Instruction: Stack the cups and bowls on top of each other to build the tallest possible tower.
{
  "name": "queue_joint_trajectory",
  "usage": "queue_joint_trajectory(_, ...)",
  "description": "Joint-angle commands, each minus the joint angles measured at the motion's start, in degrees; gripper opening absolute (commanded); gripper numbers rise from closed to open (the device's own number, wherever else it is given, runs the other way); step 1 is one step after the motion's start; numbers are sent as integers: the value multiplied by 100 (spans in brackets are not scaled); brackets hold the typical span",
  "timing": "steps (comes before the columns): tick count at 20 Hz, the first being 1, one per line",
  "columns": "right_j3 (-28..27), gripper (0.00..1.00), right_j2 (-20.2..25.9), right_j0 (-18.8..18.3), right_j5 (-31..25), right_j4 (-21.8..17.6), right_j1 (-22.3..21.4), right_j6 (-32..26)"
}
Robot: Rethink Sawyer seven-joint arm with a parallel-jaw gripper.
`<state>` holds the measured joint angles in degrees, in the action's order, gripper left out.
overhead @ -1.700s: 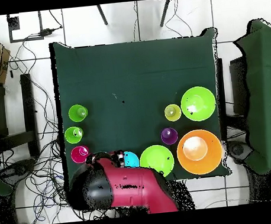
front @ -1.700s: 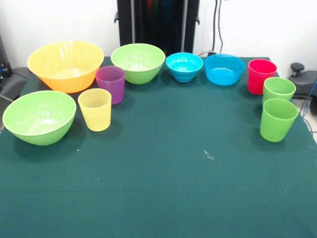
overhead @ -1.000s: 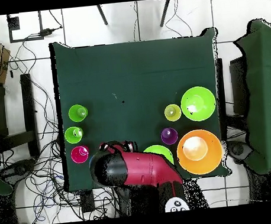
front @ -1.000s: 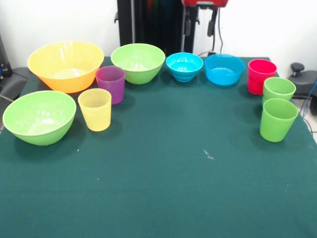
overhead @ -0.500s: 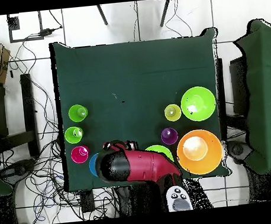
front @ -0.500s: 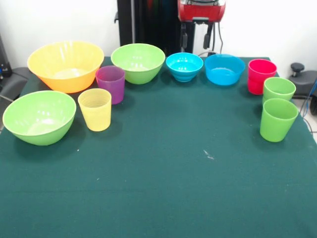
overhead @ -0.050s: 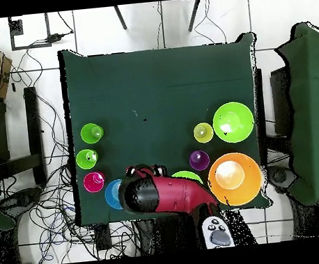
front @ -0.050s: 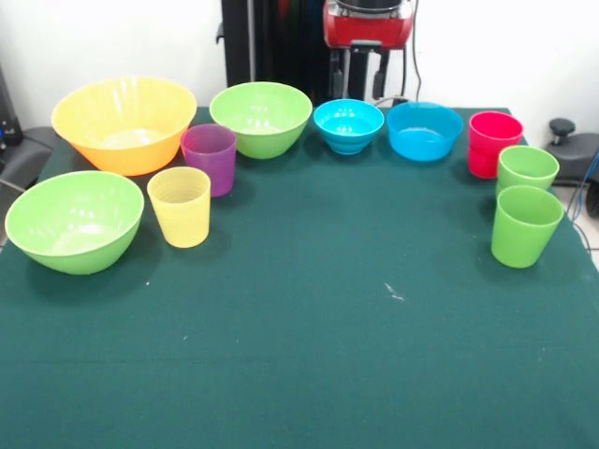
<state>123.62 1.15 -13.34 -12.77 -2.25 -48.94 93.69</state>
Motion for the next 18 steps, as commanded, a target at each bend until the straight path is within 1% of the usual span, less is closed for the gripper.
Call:
queue_joint_trajectory(1, 166, 100, 573, -184, 275, -428, 46, 401)
queue_joint_trajectory(5, 289, 100, 608, -320, 279, -533, -37, 364)
queue_joint_trajectory(10, 295, 100, 552, -350, 253, -632, -84, 381)
queue_joint_trajectory(15, 456, 100, 535, -447, 206, -730, -254, 396)
queue_joint_trajectory(18, 424, 100, 550, -493, 183, -771, -239, 381)
